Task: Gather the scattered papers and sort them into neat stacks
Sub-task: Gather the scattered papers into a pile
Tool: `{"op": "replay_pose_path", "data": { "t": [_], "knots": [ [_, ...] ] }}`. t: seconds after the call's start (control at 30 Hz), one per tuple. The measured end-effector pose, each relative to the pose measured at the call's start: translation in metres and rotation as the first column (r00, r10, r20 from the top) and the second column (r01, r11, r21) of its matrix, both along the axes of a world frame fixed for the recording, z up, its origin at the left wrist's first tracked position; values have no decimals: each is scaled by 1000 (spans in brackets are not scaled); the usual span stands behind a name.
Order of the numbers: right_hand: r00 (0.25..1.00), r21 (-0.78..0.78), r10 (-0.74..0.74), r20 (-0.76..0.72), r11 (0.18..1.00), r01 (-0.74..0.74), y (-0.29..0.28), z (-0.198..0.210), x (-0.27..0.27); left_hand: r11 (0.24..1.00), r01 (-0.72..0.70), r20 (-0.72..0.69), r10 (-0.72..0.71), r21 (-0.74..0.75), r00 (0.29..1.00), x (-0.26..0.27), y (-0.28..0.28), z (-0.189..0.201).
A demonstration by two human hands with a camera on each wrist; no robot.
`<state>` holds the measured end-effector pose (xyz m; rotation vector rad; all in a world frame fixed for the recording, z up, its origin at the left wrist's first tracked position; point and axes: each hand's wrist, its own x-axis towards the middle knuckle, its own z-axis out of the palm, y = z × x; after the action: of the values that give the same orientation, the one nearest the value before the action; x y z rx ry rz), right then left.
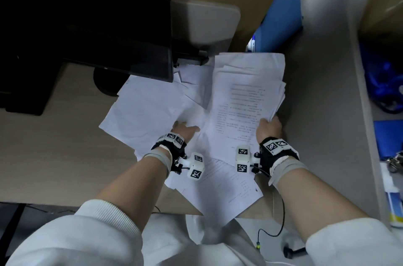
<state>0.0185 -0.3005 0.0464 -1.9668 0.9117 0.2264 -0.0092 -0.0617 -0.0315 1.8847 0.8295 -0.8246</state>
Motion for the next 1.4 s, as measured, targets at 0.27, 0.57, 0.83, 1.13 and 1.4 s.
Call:
{"op": "replay_pose_path", "data": {
  "t": [0.27, 0.57, 0.83, 1.13, 1.4],
  "knots": [
    [988, 137, 13, 155, 990, -35, -14, 45, 13, 925, -4, 326, 138, -380, 935, 34, -45, 60],
    [988, 177, -10, 156, 984, -18, -29, 80, 14, 862, -112, 282, 281, -495, 917, 39, -58, 87],
    [998, 166, 57, 20, 984, -60, -27, 55, 6, 961, -154, 215, 204, -230, 955, 28, -47, 96],
    [998, 134, 26, 50, 990, -33, -29, 80, 7, 955, -7, 339, 112, -296, 934, 21, -37, 80],
    [994, 113, 64, 92, 991, -75, -20, 92, 6, 842, -178, 322, 378, -510, 868, 13, -46, 147]
  ]
}}
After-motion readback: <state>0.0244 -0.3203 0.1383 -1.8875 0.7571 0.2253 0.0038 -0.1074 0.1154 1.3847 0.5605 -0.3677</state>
